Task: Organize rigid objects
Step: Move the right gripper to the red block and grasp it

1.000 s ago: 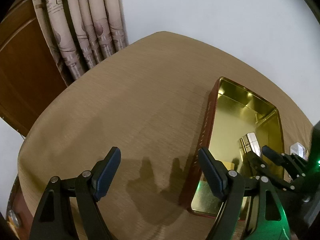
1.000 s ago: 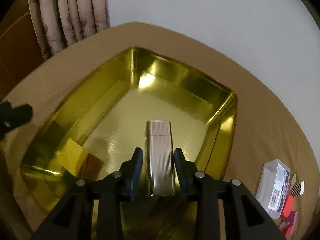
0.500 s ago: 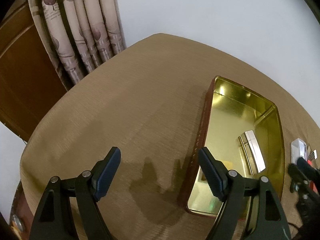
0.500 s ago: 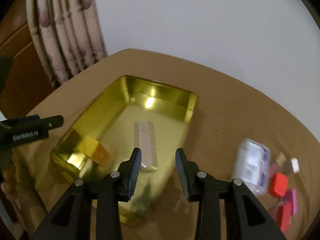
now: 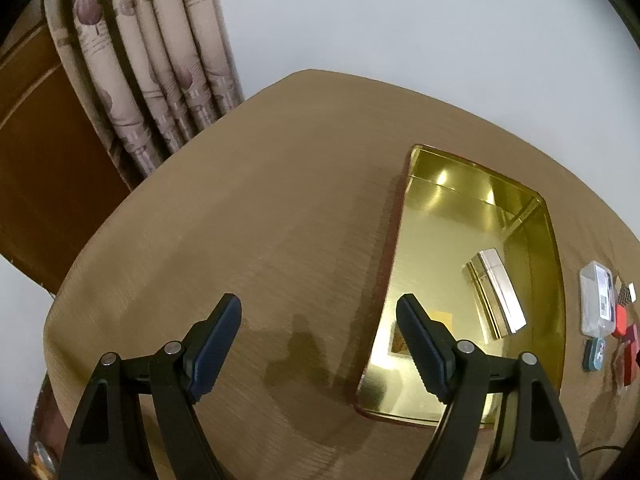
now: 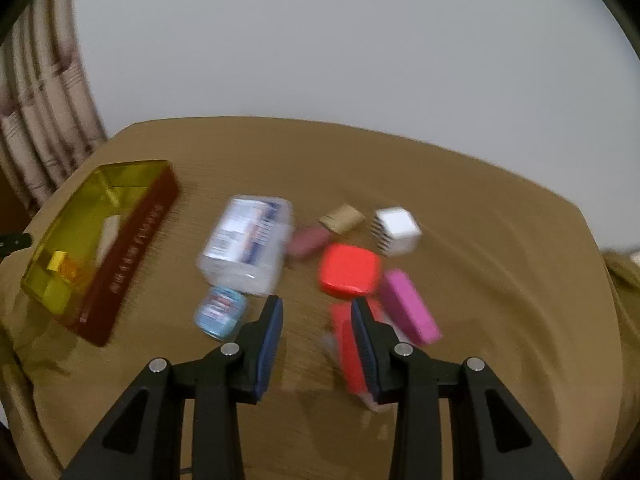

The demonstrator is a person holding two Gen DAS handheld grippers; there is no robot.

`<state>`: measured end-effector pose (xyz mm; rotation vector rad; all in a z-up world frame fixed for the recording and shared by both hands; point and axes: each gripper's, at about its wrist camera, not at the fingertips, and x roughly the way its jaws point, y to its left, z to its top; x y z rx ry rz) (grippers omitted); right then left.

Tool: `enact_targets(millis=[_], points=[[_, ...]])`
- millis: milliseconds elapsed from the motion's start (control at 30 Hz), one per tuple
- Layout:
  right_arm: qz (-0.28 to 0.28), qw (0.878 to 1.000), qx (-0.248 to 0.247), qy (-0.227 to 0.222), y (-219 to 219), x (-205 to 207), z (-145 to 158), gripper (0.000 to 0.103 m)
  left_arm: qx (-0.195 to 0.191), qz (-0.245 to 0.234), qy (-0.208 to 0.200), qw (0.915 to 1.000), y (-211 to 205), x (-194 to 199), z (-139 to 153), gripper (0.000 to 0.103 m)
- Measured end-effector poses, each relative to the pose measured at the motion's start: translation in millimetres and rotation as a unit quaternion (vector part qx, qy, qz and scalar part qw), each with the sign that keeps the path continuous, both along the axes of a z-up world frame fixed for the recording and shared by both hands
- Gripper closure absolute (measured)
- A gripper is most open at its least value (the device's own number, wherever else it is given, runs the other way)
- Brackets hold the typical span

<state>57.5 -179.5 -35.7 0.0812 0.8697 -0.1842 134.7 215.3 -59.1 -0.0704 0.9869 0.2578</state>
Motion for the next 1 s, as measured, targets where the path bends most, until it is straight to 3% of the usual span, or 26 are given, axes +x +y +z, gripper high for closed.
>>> enact_targets(millis=[167, 500, 633, 800, 1000], points=[[-0.006, 1.000, 0.011, 0.007, -12, -6, -14, 0.067, 0.017, -0.017, -0.004, 0.9997, -10, -4, 0, 0.025], [-0.001, 1.000, -0.013, 0.007, -8, -2, -26, 0.067, 0.024, -0.041, -0.005, 0.9989, -21, -7, 1, 0.025], [0.011, 1.000, -0.028, 0.003, -1, -4, -27, 0.073, 0.018, -0.046, -0.004, 0.9988, -23, -8, 2, 0.025], [0.022, 0.999, -0.037, -0.013, 14, -9, -24, 0.073, 0.023, -0.056, -0.006, 0.9982, -27, -10, 4, 0.025], [0.067, 0.998, -0.018, -0.014, 38, -13, -23, 0.073, 0.017, -0.081, -0.014, 0.9965, -41, -16, 7, 0.025]])
